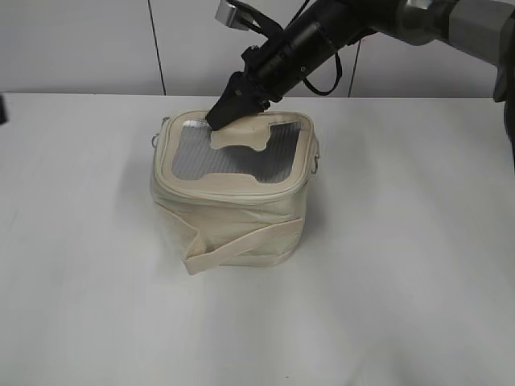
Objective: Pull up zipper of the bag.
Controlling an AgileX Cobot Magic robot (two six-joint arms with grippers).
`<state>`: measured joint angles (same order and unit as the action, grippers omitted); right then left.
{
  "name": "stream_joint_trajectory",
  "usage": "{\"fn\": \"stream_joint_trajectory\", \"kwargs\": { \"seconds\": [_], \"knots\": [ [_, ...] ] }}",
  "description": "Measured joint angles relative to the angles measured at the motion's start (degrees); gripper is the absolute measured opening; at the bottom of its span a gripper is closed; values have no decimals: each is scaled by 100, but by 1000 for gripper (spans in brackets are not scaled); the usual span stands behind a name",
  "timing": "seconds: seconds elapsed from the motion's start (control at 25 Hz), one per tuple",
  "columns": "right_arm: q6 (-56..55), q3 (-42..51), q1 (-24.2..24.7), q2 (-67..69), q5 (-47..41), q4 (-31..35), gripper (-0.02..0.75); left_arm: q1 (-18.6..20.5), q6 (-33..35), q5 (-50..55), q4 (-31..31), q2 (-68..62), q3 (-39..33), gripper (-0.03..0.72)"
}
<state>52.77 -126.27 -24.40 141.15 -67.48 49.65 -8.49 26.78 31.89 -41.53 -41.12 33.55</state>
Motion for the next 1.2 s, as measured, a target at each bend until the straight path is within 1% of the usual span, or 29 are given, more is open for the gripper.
{"fn": "stream_joint_trajectory", "kwargs": {
  "seconds": [0.04,0.12,0.2,0.24,0.32,0.36,0.44,0.48,0.64,0.76,0.88,1.04,1.2],
  "knots": [
    [0,0,0,0,-25,0,74,13,738,-57,-619,-570,112,288],
    [0,-5,0,0,-61,0,74,163,2159,159,-1875,-1764,364,290],
    [0,-5,0,4,-72,0,74,554,3542,821,-2934,-2699,735,292],
    [0,-11,0,4,-72,0,74,825,4059,1093,-3392,-3199,962,296],
    [0,-11,0,4,-85,0,74,1276,5218,1627,-3860,-4025,1412,312],
    [-8,-11,0,4,-88,0,74,1431,5727,1697,-3931,-4410,1640,321],
    [-17,-17,6,4,-101,0,74,1530,7059,1721,-3890,-5005,1956,344],
    [-29,-21,6,4,-101,0,74,1512,7599,1743,-3827,-5259,2069,357],
    [-86,-21,6,4,-101,0,74,1204,8693,1637,-3760,-5843,2196,405],
    [-103,-21,6,4,-101,0,74,909,9110,1328,-3749,-6061,2196,424],
    [-114,-21,6,4,-101,0,74,592,9304,931,-3749,-6194,2201,428],
    [-125,-21,6,4,-105,0,73,225,9385,454,-3771,-6345,2207,430],
    [-136,-21,6,4,-105,0,73,40,9391,130,-3828,-6534,2358,431]
  ]
}}
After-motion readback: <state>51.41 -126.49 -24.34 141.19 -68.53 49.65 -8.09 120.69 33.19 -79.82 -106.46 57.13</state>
